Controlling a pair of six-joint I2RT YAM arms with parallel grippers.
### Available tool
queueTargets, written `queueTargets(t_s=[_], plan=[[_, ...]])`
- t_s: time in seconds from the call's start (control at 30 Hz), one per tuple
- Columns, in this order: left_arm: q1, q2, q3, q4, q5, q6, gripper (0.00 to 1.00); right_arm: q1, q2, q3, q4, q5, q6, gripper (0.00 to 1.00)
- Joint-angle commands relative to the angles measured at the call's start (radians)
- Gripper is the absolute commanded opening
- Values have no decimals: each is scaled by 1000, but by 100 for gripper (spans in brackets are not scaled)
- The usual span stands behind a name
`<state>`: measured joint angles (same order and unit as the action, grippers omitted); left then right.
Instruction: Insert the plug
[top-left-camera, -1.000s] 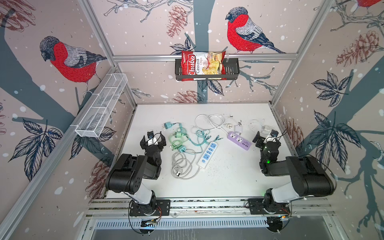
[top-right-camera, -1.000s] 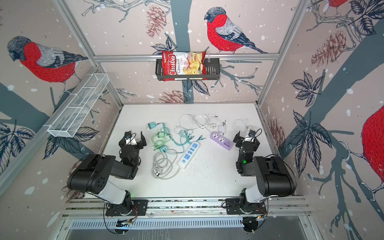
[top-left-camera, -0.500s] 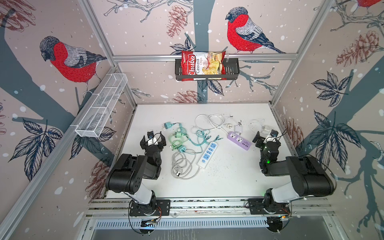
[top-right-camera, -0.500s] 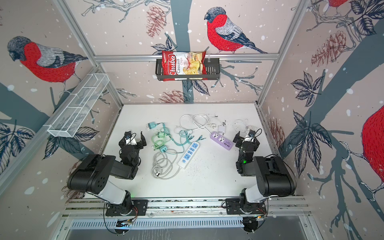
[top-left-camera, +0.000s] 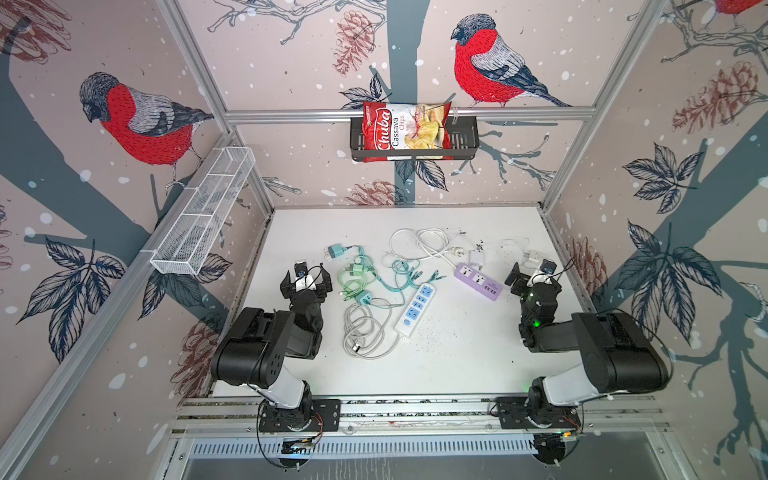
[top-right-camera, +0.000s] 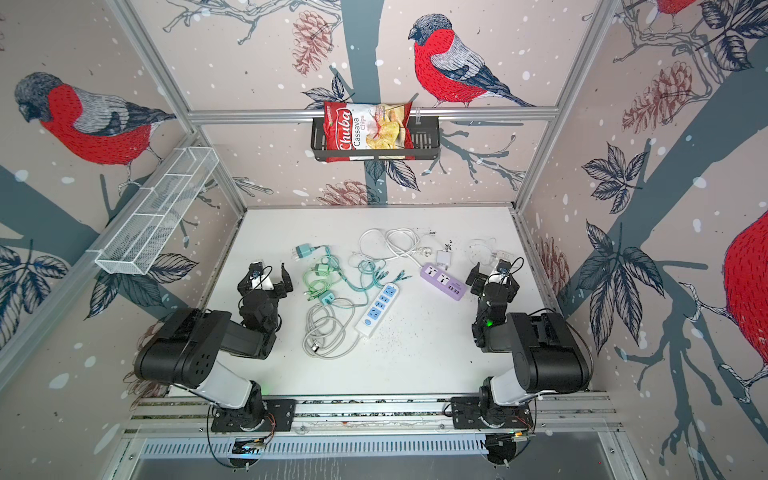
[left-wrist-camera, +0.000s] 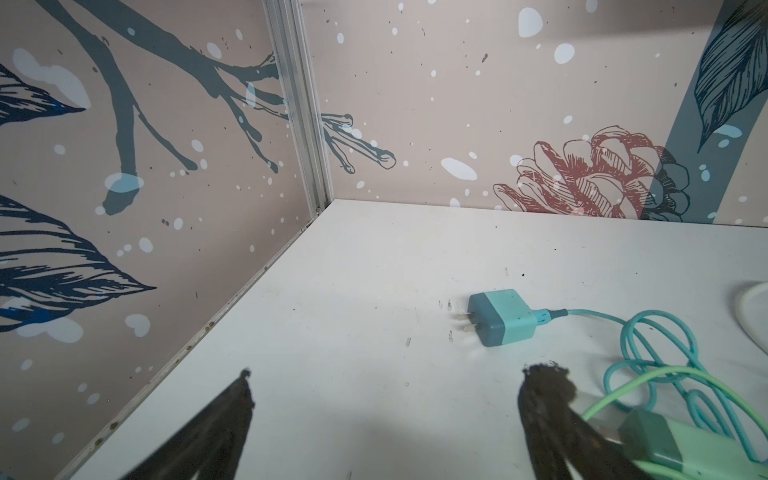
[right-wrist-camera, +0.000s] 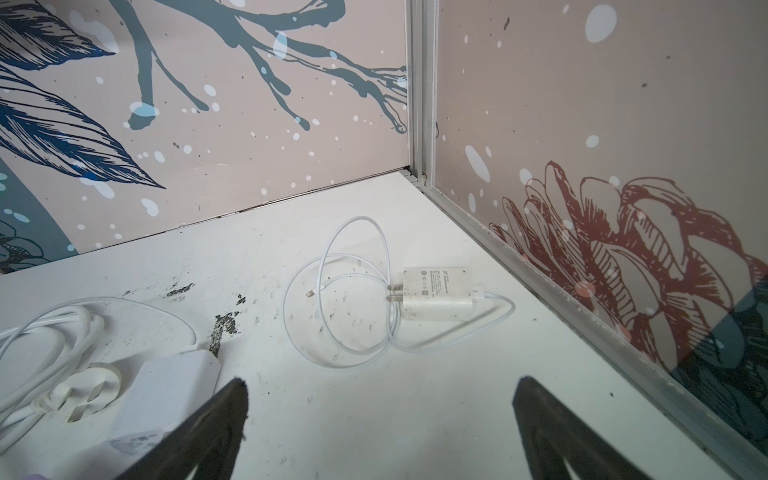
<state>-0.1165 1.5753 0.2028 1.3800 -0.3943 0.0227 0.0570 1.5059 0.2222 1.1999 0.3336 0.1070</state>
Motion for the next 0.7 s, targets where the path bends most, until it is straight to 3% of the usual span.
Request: queueTargets(t_s=[0.0, 0.67], plan=[[1, -2, 3, 8, -5, -12, 98, 0, -3, 0, 23, -2, 2, 100], [2, -1, 4, 5, -3, -13, 98, -3, -5, -1, 23, -7, 5, 100]])
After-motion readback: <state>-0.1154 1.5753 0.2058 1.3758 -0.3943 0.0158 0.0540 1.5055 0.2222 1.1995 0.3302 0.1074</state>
